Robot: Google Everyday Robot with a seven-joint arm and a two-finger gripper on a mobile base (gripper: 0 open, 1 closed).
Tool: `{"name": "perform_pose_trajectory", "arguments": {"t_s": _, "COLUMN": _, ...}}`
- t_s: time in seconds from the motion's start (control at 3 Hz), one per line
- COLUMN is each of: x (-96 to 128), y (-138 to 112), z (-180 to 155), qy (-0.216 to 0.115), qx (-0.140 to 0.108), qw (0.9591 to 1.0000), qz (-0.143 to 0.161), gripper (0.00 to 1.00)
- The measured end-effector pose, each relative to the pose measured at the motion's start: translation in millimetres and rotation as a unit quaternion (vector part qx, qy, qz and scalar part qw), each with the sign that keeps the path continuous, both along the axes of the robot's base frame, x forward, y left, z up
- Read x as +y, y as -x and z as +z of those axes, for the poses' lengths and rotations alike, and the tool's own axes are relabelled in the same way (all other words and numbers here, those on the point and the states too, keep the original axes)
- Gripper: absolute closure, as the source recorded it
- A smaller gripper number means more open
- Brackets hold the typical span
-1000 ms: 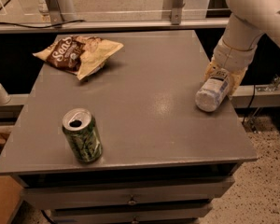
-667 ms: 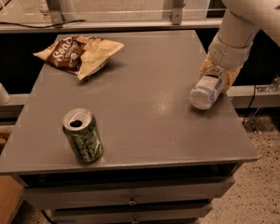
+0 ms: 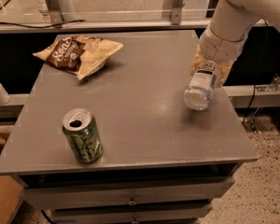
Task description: Place blue plastic bottle upright
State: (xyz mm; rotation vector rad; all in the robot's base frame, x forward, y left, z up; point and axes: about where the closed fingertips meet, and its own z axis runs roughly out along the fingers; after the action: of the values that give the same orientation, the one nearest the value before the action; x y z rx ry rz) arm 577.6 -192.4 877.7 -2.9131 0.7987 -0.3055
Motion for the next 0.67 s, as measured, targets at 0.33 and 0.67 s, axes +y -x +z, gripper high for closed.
{"name": "perform_pose_trajectory", "arguments": {"t_s": 0.33, "x": 23.8, "y": 14.4, "z": 19.7, "qy": -0.025, "qx": -0.037, "qw": 0.9962, "qz": 0.074, "gripper": 1.00}}
{"name": "perform_pose_trajectory", "arguments": {"t_s": 0.67, "x": 27.0, "y": 15.5, "z": 21.4, "qy": -0.023, "qx": -0.043, "qw": 0.9934, "qz": 0.103, "gripper": 1.00}}
